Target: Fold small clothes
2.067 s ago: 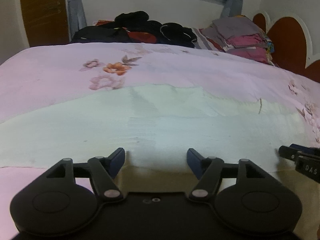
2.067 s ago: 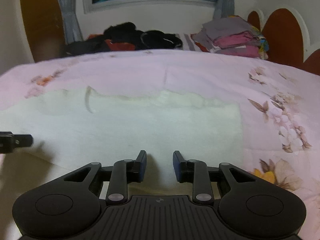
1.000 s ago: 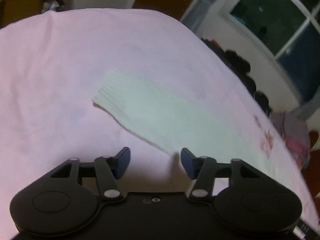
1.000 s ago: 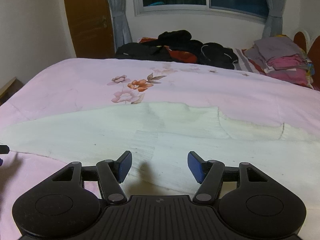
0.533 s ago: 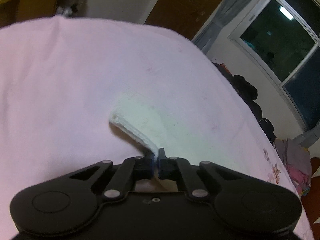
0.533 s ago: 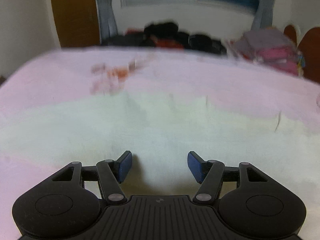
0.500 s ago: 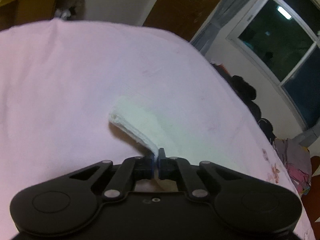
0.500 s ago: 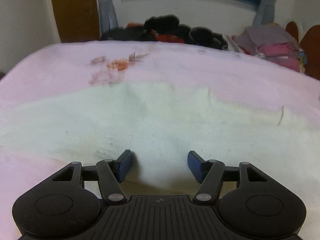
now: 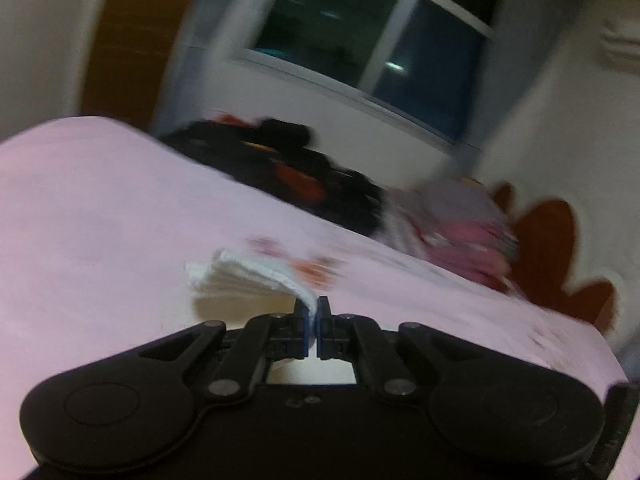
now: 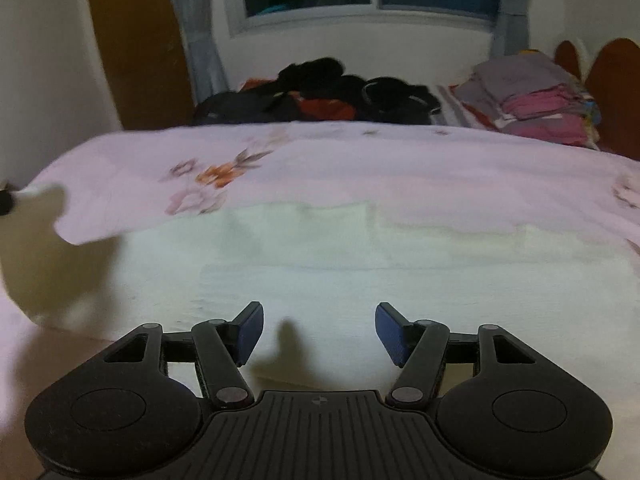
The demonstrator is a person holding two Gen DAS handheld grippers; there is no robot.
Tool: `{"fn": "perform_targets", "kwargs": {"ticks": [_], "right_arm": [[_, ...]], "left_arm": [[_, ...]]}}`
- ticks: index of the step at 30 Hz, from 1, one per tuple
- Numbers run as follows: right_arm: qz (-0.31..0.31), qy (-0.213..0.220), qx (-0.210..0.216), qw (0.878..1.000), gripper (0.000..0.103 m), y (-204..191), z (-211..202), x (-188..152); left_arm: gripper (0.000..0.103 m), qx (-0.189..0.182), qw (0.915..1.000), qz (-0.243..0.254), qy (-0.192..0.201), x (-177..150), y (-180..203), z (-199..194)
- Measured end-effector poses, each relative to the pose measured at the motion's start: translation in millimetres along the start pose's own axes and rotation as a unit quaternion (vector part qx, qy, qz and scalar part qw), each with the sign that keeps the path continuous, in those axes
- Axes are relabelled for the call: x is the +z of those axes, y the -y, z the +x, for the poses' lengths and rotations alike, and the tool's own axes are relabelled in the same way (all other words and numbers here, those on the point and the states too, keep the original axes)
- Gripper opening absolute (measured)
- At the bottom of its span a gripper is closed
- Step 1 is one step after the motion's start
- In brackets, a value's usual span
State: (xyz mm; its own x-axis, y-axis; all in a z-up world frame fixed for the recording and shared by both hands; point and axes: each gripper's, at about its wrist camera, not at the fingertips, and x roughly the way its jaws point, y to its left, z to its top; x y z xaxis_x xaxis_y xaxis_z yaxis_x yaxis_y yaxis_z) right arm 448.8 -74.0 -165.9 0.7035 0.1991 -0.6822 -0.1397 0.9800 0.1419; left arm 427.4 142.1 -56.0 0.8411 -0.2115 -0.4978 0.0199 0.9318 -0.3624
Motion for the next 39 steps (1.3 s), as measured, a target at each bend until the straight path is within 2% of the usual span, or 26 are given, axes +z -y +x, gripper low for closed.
{"fn": "perform_targets", "kwargs": {"ticks": [4,6,8,9,11,12,14,16,18,19,25,28,34,35,36,37,38,39], "right_arm": [[0.018,0.01,-0.021,1.0,0.062,37.4,-28.6,-4.5],[0.024,0.01,-0.037,0.999,0.062,59.1,-41.8,-8.9],[0.034,0.01,-0.049,0.998,0.062,78.0,-53.3,-13.3],[0.04,0.007,-0.055,0.998,0.062,87.7,-58.0,-15.8],[0.049,0.005,-0.06,0.997,0.062,104.9,-67.4,-21.6],[0.053,0.003,-0.061,0.997,0.062,111.2,-70.9,-23.6],[0.06,0.004,-0.056,0.997,0.063,120.5,-78.2,-27.3],[0.065,0.004,-0.046,0.997,0.063,123.5,-81.2,-29.4],[0.068,0.003,-0.034,0.997,0.063,121.7,-81.2,-29.8],[0.069,0.003,-0.025,0.997,0.063,118.4,-79.5,-29.6],[0.081,-0.017,0.026,0.996,0.063,100.1,-56.3,-25.6],[0.081,-0.034,0.008,0.996,0.063,95.3,-43.7,-27.4],[0.056,-0.04,0.01,0.998,0.062,76.4,-23.8,-22.6],[0.052,-0.043,0.009,0.998,0.06,72.4,-20.8,-22.4],[0.049,-0.045,0.009,0.998,0.04,69.4,-18.8,-22.2],[0.05,-0.045,0.011,0.998,0.029,68.0,-18.0,-22.1],[0.054,-0.048,0.019,0.997,0.014,68.8,-17.3,-21.6],[0.057,-0.05,0.021,0.997,0.013,69.0,-16.4,-20.8]], "left_arm": [[0.003,-0.061,0.9962,0.049,-0.038,-28.7,75.0,30.2],[0.003,-0.083,0.9925,0.065,-0.062,-49.7,98.7,44.2],[0.005,-0.091,0.9881,0.088,-0.087,-73.3,125.3,58.3],[0.009,-0.092,0.9849,0.104,-0.104,-84.4,134.2,68.7],[0.019,-0.081,0.98,0.13,-0.127,-106.4,137.7,73.2],[0.019,-0.076,0.9774,0.143,-0.136,-113.9,142.3,77.7],[0.023,-0.071,0.9757,0.151,-0.142,-123.0,140.8,74.3],[0.034,-0.068,0.9756,0.153,-0.142,-125.3,135.0,63.6],[0.054,-0.053,0.978,0.154,-0.13,-121.9,125.5,55.6],[0.056,-0.04,0.9799,0.154,-0.121,-119.1,119.2,49.7],[0.058,0.032,0.9812,0.151,-0.115,-119.3,77.0,24.5],[0.058,0.059,0.9803,0.143,-0.123,-123.1,58.8,21.4],[0.058,0.1,0.9784,0.132,-0.124,-123.4,39.9,24.4],[0.058,0.106,0.9778,0.132,-0.123,-123.2,36.8,25.0],[0.059,0.112,0.9772,0.133,-0.122,-123.8,36.0,24.3],[0.06,0.115,0.9772,0.131,-0.121,-123.2,34.4,25.5],[0.062,0.12,0.9772,0.128,-0.119,-122.9,32.9,26.5],[0.063,0.123,0.9774,0.126,-0.117,-122.4,31.7,27.9]]}}
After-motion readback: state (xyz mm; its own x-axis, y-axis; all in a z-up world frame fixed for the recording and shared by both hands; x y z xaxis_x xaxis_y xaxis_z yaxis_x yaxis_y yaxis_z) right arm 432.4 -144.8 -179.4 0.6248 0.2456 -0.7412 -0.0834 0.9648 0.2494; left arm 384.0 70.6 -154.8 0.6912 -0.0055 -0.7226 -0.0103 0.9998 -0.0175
